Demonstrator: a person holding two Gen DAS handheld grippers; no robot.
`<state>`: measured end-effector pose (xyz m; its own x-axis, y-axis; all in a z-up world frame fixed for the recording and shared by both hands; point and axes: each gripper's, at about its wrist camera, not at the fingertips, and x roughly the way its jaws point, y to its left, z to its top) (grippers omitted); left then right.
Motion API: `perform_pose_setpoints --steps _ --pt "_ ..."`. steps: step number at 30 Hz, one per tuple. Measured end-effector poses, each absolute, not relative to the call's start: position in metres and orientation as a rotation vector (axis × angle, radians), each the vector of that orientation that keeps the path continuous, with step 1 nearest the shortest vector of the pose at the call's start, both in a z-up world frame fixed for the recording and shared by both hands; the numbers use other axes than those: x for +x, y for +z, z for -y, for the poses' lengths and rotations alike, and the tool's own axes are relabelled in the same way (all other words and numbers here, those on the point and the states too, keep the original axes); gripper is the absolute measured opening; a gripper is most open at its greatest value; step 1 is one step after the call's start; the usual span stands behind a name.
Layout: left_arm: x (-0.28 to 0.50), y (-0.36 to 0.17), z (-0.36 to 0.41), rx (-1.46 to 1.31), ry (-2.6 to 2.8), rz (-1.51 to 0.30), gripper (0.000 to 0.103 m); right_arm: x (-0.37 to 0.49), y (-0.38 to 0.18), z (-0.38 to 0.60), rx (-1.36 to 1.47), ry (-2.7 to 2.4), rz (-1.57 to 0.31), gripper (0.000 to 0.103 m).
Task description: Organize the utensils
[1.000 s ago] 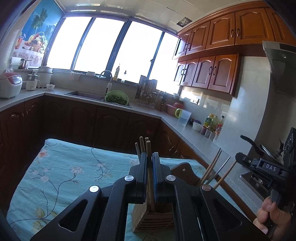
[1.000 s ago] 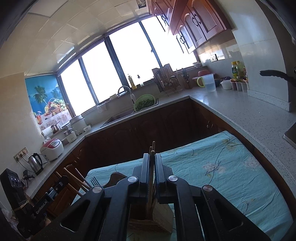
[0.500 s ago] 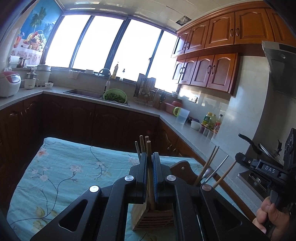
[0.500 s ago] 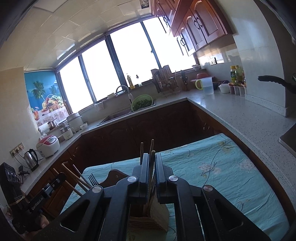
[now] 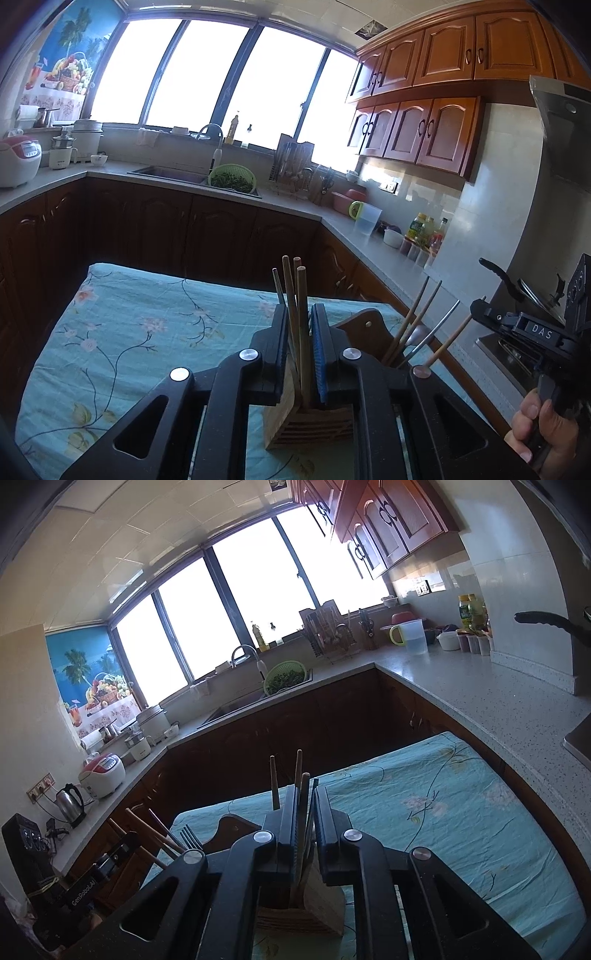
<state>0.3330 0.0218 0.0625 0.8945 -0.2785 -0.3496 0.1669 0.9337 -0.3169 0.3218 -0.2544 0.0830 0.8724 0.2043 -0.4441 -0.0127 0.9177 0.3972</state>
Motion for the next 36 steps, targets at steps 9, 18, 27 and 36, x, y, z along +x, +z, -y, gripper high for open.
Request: perform_pose_setpoints --steps 9,18,27,36 --pt "0.298 0.056 -0.037 -0.329 -0.159 -0.417 0.079 0.287 0.079 0.269 0.467 0.105 -0.448 0.089" --pt "0.237 0.028 -0.045 -0.36 -0.12 -0.51 0.085 0.231 0.039 0.249 0.418 0.114 -0.522 0.092" --pt "0.165 0.023 -0.059 -0.342 -0.092 -0.532 0.085 0.173 0.004 0.232 0.412 0.137 -0.603 0.092" --pt "0.104 0.024 -0.062 -0.279 -0.082 -0.499 0.085 0.128 -0.004 0.221 0.349 0.129 -0.603 0.093"
